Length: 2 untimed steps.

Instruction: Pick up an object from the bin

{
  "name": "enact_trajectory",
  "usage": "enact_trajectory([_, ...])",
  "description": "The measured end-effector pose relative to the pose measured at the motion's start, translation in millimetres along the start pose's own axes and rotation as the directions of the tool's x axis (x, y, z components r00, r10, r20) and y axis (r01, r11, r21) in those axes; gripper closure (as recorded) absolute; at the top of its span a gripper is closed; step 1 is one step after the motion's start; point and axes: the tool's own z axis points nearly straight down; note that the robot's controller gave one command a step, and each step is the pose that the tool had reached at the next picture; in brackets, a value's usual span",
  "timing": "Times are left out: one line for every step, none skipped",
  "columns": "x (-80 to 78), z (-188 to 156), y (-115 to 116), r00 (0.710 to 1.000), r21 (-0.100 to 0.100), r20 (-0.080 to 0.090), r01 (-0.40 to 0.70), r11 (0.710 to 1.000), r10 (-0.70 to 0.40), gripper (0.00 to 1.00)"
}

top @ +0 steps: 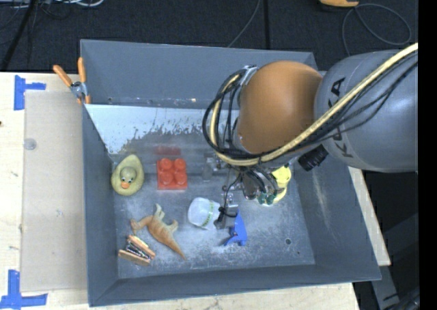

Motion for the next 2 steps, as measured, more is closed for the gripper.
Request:
enact_trajectory([13.7,61,-9,0.989,0.0,-0.005,0.15,0.989,-0.15,0.0])
enact_trajectory([24.3,100,-23,1.0,0.0,-0.002,-0.021,1.0,0.021,1.0])
